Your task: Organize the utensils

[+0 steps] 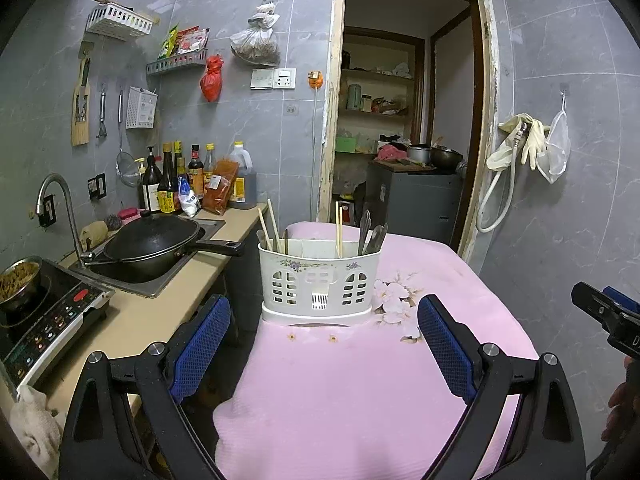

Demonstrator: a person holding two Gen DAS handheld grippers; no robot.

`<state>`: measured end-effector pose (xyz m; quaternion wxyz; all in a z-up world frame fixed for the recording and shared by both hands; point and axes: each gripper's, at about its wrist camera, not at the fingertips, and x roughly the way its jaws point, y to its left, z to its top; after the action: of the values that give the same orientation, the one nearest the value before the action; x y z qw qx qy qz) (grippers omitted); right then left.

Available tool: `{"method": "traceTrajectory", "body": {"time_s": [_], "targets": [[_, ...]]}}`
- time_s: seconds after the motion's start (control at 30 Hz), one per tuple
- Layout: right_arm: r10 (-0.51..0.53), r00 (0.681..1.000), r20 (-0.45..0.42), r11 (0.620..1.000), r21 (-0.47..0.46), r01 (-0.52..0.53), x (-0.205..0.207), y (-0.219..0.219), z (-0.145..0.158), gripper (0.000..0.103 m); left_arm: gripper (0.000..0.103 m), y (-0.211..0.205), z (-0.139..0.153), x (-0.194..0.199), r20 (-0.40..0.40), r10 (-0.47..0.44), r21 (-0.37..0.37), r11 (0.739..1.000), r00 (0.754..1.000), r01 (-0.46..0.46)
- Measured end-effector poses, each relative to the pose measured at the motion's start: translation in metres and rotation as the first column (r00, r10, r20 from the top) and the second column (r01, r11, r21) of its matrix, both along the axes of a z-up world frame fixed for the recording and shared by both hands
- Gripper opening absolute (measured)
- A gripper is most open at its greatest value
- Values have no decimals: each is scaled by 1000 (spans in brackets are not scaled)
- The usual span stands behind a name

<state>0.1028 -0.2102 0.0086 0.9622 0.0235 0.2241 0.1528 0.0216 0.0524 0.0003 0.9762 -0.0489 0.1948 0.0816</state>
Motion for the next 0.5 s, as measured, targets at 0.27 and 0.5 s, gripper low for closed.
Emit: {"method": "traceTrajectory", "body": {"time_s": [0.27,0.5], "targets": [[-1,1000,-1,1000,0,1,-1,0,0,103,92,1,1,0,-4,-2,-1,1000,1000,2],[-1,1000,-1,1000,1,1,-1,0,0,103,92,0,2,1,-5,-1,-1,1000,1000,1]]}}
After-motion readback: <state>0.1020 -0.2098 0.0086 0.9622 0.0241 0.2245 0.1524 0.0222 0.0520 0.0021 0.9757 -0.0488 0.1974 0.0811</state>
